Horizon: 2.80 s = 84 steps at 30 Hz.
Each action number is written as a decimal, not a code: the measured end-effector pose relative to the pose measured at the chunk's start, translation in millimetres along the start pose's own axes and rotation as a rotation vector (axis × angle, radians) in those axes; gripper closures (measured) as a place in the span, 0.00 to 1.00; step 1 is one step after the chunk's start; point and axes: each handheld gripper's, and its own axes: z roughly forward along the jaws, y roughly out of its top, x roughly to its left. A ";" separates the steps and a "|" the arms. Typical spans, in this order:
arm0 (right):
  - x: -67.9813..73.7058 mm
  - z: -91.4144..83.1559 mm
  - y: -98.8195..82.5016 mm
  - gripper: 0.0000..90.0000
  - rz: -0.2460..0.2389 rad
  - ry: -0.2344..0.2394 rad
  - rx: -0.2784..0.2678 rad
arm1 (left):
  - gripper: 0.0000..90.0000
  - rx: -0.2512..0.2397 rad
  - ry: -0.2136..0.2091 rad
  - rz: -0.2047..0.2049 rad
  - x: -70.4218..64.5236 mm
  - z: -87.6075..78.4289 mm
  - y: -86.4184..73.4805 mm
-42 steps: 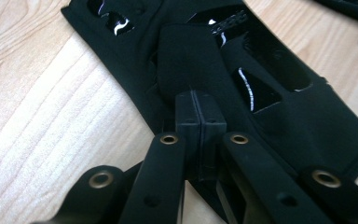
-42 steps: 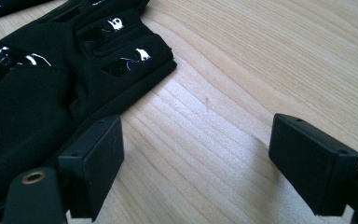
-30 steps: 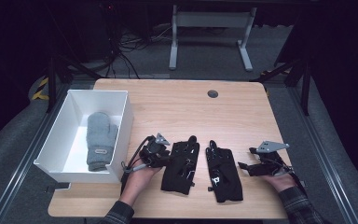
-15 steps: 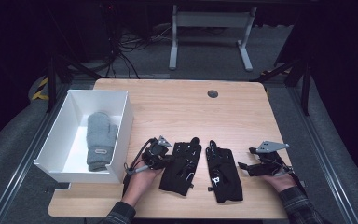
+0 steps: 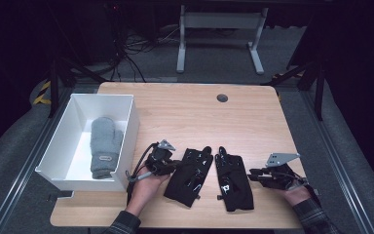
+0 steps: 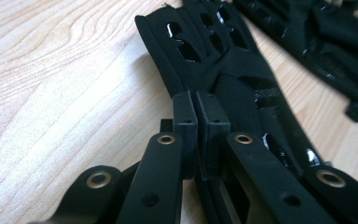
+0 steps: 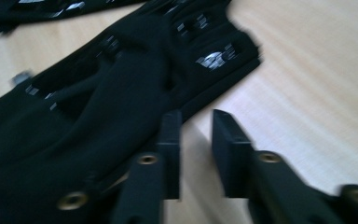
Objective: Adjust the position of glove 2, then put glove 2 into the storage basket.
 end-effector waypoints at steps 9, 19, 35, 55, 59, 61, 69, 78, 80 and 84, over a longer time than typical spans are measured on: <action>13.1 3.9 0.0 1.00 -0.035 0.099 0.018 | 0.98 -0.055 -0.056 -0.024 -1.3 -6.1 3.1; 17.0 11.8 6.9 1.00 -0.047 0.113 0.011 | 0.99 -0.139 -0.063 -0.054 4.8 -13.3 12.0; 19.0 35.2 29.1 1.00 -0.062 0.117 -0.009 | 1.00 -0.212 -0.160 -0.028 -12.8 -16.9 33.6; 31.0 59.9 53.1 1.00 -0.098 0.136 -0.018 | 0.99 -0.214 -0.212 0.010 -33.1 -2.1 50.3; 33.3 64.4 57.0 1.00 -0.104 0.135 -0.021 | 0.99 -0.209 -0.191 0.017 -33.1 2.0 52.4; 34.4 65.9 58.4 1.00 -0.107 0.136 -0.022 | 0.99 -0.211 -0.193 0.010 -32.2 3.9 52.8; 39.1 76.2 67.0 1.00 -0.119 0.138 -0.028 | 0.99 -0.181 -0.179 0.027 -37.3 14.3 54.9; 41.6 86.1 75.4 1.00 -0.123 0.143 -0.037 | 0.99 -0.159 -0.209 0.042 -40.5 21.7 54.0; 42.2 86.4 76.0 1.00 -0.123 0.142 -0.035 | 0.98 -0.164 -0.220 0.045 -41.2 21.8 54.0; 40.0 81.1 74.4 1.00 -0.122 0.131 -0.041 | 0.88 -0.171 -0.219 0.040 -39.9 21.3 53.9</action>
